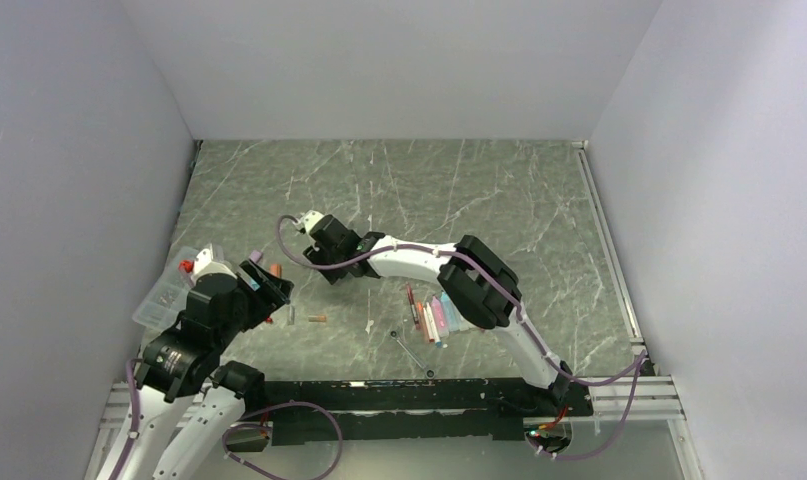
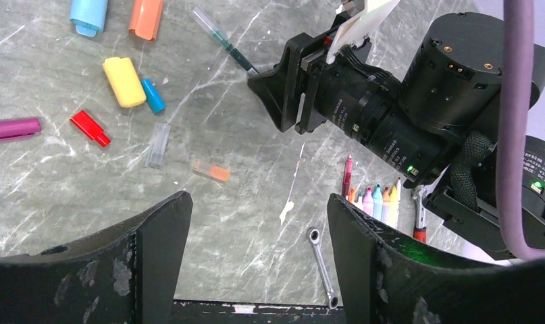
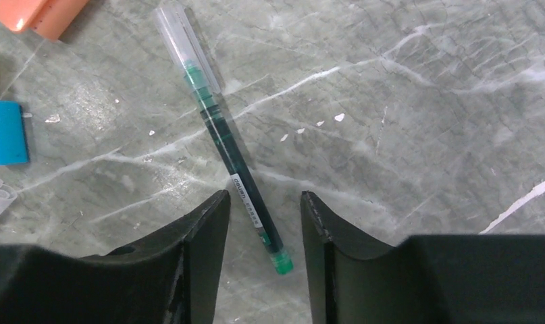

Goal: Open the pen caps

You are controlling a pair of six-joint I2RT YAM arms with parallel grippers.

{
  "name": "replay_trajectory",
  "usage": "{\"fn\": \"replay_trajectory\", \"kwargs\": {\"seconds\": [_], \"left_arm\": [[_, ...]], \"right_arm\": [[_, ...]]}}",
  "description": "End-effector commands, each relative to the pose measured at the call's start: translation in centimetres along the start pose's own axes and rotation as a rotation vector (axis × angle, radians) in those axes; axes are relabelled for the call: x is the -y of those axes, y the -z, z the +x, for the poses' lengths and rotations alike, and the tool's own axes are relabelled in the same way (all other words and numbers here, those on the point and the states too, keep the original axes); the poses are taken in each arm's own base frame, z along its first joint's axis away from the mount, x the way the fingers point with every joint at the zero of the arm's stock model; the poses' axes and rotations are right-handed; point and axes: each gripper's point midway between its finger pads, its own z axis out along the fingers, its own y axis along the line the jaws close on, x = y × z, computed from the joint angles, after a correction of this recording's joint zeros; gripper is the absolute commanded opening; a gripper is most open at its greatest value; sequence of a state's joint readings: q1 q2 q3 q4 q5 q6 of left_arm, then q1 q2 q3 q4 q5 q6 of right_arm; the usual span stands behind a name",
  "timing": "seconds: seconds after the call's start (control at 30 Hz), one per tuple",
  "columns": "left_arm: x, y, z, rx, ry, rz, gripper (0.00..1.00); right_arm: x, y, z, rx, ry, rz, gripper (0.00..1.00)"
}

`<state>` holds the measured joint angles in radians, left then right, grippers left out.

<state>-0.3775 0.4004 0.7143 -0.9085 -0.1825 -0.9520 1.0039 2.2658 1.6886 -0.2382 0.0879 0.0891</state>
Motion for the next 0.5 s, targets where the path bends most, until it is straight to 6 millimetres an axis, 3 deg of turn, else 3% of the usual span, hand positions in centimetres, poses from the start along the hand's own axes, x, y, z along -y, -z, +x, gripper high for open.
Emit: {"fn": "replay_trajectory", "kwargs": {"seconds": [0.0,0.2,0.33,0.47], "left_arm": [[0.6,0.9,-1.2,0.041,0.001,0.016,0.77],[0.9,0.9,-1.6,0.063,-0.004,0.038,0.76],[1.8,-0.1,-1.3,0.049,-0.017,0.076,0.74],[2.4,-1.3,-0.8,0.018,-0.031,0.085,0.74]], "right_arm": [[0.9,-0.2,1.0,-0.041,0.033,0.066,0.41],[3.4,0.6,5.0,-0.148,0.003,0.179,0.01],[5.7,2.6,6.2,-0.136,-0.077,0.239,0.0],[6.1,4.6,5.6,-0.078,-0.137,0.215,0.0]]}}
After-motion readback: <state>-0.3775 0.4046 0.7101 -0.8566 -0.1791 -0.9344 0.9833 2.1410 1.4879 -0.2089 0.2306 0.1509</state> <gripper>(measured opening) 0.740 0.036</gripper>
